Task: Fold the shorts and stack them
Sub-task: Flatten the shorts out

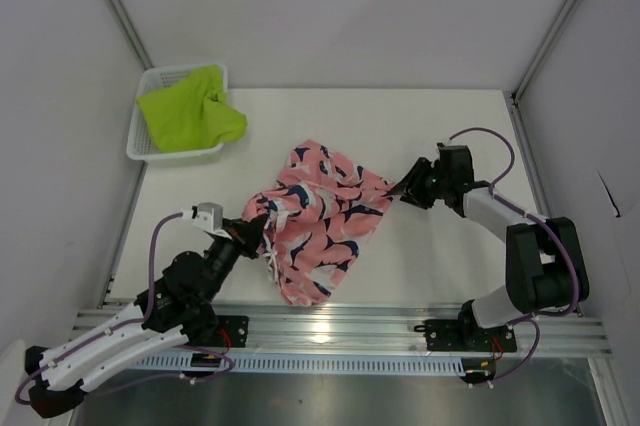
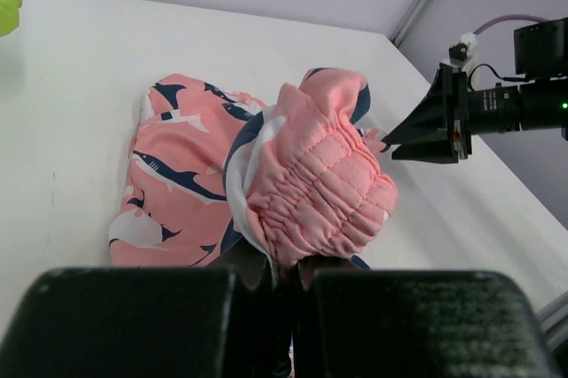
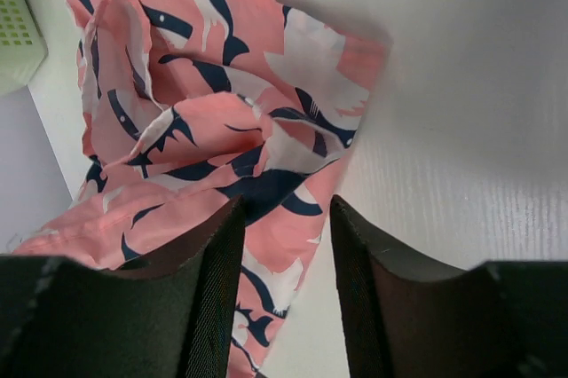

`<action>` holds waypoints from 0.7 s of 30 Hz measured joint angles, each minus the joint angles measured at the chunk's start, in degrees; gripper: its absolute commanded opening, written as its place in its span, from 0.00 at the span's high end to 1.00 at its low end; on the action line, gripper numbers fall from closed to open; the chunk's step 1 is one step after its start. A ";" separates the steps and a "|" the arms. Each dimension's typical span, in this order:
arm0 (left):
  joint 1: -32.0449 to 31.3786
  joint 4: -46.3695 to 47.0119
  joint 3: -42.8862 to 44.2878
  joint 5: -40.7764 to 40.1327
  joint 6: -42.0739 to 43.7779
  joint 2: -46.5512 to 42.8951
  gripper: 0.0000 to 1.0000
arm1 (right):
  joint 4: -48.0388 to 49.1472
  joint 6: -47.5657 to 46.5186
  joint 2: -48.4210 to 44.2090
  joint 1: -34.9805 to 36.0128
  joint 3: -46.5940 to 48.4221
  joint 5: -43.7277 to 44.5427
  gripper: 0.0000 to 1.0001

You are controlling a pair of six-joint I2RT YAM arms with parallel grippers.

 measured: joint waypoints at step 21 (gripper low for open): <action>0.02 -9.66 -6.16 -0.61 -0.96 -14.36 1.00 | 14.53 4.92 8.92 -2.51 -1.11 -8.46 0.59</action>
